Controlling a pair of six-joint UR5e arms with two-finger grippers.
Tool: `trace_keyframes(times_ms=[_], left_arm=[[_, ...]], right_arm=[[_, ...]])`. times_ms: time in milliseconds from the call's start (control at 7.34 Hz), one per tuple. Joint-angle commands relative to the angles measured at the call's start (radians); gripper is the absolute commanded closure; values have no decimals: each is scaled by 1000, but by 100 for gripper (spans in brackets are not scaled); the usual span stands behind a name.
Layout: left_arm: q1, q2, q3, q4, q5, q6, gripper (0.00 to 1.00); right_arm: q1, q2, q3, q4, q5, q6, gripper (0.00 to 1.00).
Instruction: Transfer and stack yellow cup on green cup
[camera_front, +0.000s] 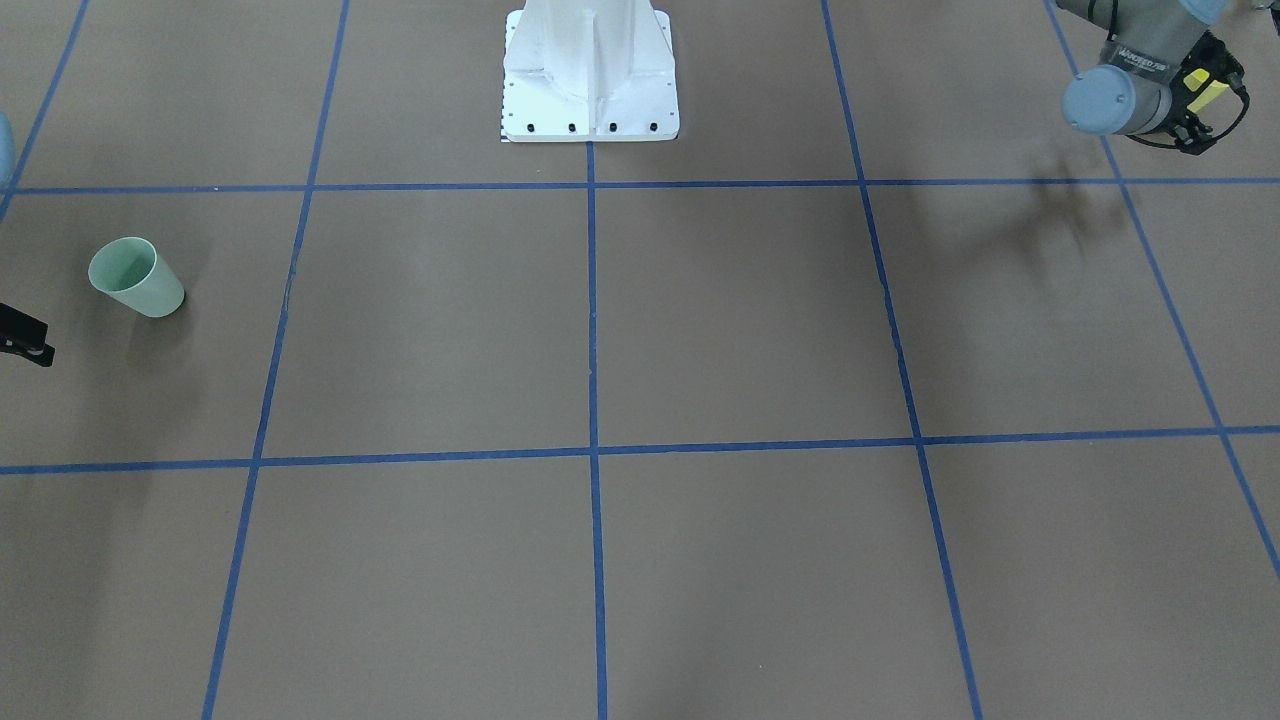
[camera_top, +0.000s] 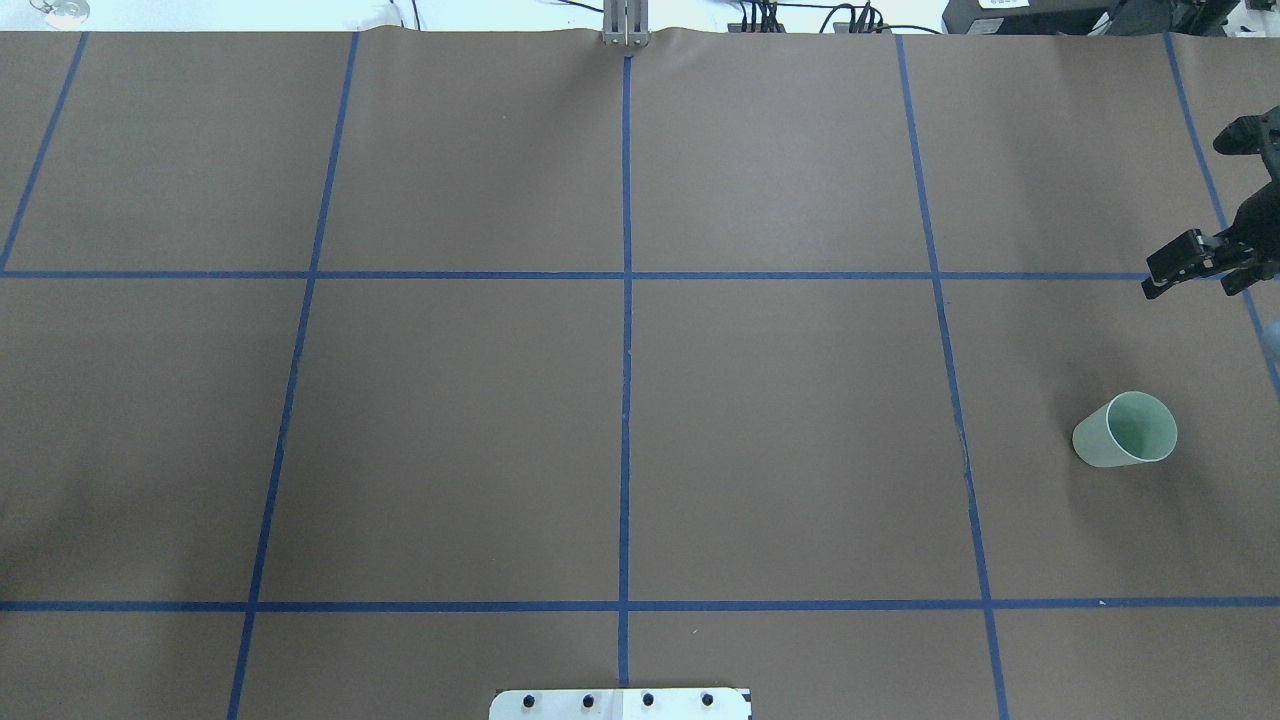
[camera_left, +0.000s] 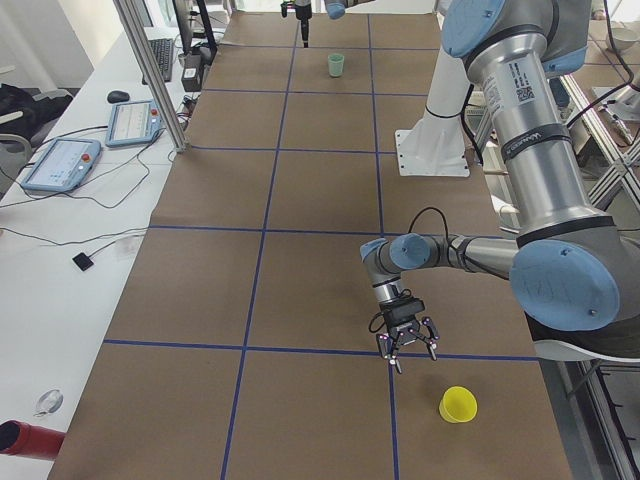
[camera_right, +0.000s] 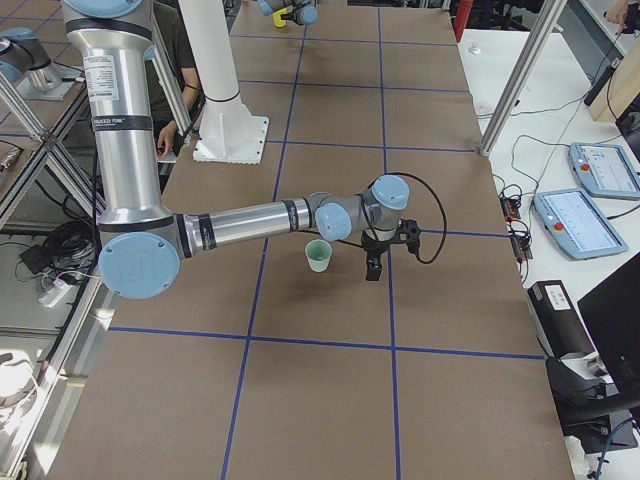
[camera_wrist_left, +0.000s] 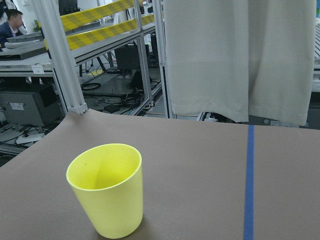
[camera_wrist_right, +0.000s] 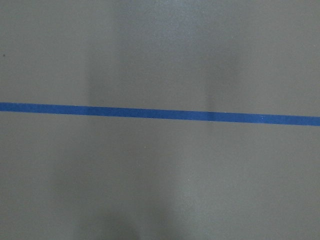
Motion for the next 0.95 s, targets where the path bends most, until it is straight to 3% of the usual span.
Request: trace_keyframes(times_ms=[0,545,817], left_arm=[[57,0,44,3,-16,-94,1],[116,2,193,-105,-16,-145,1],[136,5,204,-112,-16,-151,1]], right_arm=[[-1,-8,-5,38,-11,0,0],[-1,-10,4,40,-8,7,0],[-1,-23,29,39,-5,9,0]])
